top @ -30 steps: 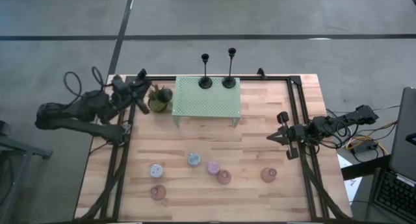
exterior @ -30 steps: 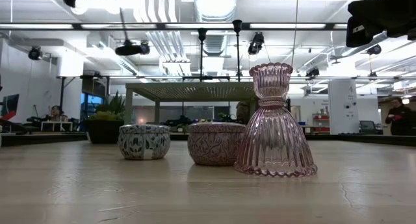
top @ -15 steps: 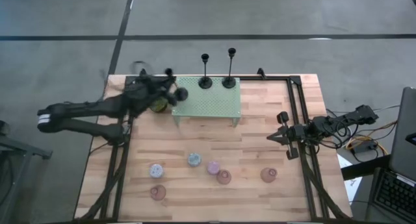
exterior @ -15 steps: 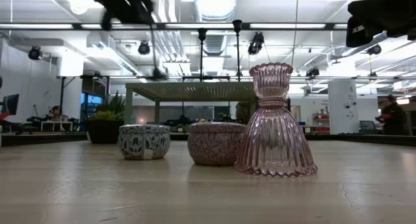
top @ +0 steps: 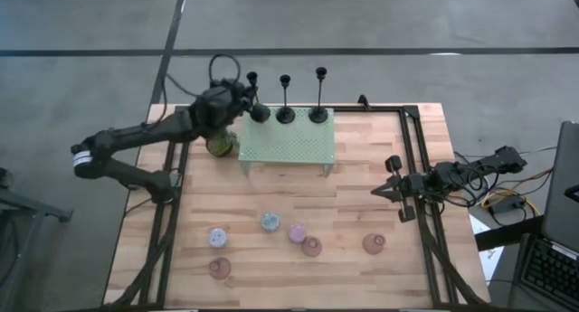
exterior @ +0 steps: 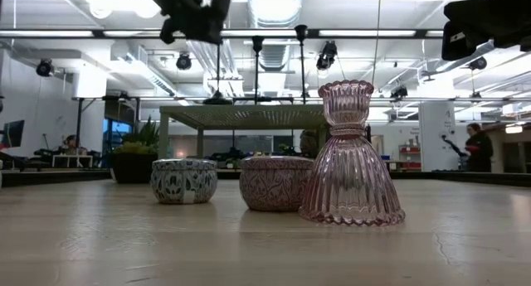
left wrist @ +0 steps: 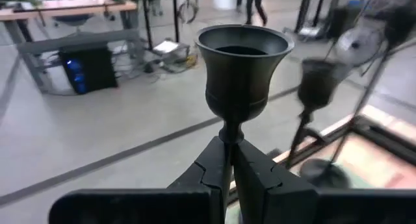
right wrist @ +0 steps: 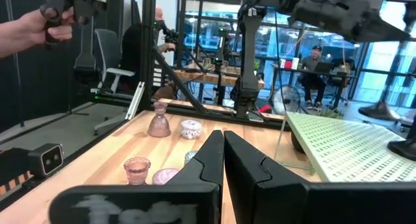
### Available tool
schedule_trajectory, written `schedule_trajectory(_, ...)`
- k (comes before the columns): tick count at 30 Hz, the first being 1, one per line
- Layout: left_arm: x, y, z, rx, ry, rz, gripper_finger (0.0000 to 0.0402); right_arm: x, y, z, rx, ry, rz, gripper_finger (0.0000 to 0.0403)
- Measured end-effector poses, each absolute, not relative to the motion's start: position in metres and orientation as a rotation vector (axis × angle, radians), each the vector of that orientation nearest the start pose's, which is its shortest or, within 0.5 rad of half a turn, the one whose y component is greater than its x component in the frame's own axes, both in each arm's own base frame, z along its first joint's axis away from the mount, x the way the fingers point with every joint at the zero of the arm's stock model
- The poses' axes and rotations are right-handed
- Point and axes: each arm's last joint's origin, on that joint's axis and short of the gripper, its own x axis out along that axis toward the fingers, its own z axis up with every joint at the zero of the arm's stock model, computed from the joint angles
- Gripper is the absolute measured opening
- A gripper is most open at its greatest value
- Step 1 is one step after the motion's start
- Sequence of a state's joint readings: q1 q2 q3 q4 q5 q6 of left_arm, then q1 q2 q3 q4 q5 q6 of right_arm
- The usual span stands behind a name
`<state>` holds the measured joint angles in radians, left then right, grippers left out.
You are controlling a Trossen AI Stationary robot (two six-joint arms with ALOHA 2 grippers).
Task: Pick & Place candle stick holders
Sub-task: Put the black candle holder on the shelf
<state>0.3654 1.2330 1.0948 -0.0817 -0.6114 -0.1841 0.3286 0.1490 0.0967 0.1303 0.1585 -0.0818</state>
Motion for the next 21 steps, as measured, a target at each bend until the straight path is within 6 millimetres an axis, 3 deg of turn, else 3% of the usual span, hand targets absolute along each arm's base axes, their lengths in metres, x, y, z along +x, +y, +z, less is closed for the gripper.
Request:
schedule_trajectory(6,0.258,0.130,0.367,-0.138,0.143,1.025,0.0021,0.099,0.029,0.197,-0.061,-0.082,0.167,0.0008)
schedule_trajectory(15,0.268,0.144,0.344,-0.183,0.233,1.062,0.0022,0.099,0.029,0.197,-0.061,-0.079,0.167,0.0008)
schedule_trajectory(21,0.270,0.144,0.342,-0.186,0.234,1.059,0.0023,0.099,0.029,0.197,-0.063,-0.079,0.167,0.0008)
